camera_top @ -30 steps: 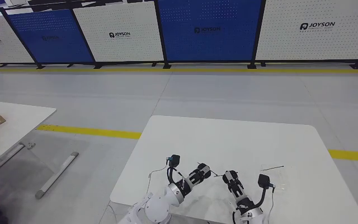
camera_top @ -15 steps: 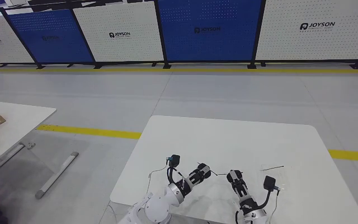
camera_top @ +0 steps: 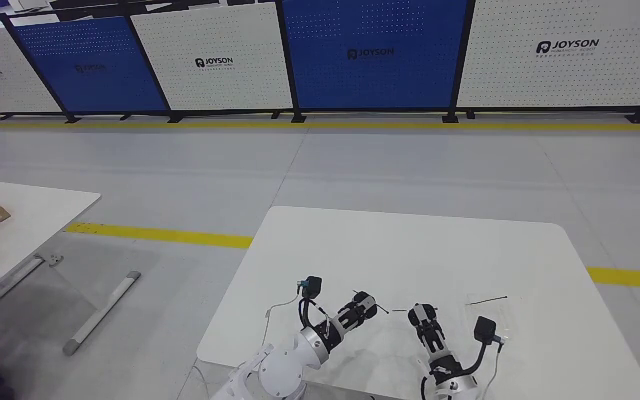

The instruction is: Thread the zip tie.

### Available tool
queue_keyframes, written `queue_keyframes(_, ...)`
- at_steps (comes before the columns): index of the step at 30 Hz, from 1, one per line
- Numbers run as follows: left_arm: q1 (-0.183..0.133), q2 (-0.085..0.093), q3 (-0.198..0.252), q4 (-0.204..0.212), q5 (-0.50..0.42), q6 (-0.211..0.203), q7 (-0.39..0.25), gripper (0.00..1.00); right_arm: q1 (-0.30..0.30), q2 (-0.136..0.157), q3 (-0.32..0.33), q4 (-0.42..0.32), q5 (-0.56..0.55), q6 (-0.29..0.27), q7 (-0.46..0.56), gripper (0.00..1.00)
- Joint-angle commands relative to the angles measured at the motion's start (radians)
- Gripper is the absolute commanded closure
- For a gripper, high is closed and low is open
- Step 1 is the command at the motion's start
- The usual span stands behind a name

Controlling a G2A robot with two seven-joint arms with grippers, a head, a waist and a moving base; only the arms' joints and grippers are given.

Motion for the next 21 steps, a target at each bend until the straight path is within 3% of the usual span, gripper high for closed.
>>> queue_keyframes(1,0.000,0.000,0.000,0.000,0.000,0.000,0.000,1.00,0.000,0.000,0.000,0.000,0.000,0.000,0.000,1.00)
queue_keyframes(9,-0.010,-0.009,0.036,0.009,0.080,0.020,0.117,1.00,0.000,0.000,0.000,0.000,0.000,0.000,0.000,1.00)
queue_keyframes(21,-0.011,-0.010,0.038,0.010,0.081,0.021,0.119,1.00,0.010,-0.005,-0.001,0.002,0.009,0.027,0.005,1.00)
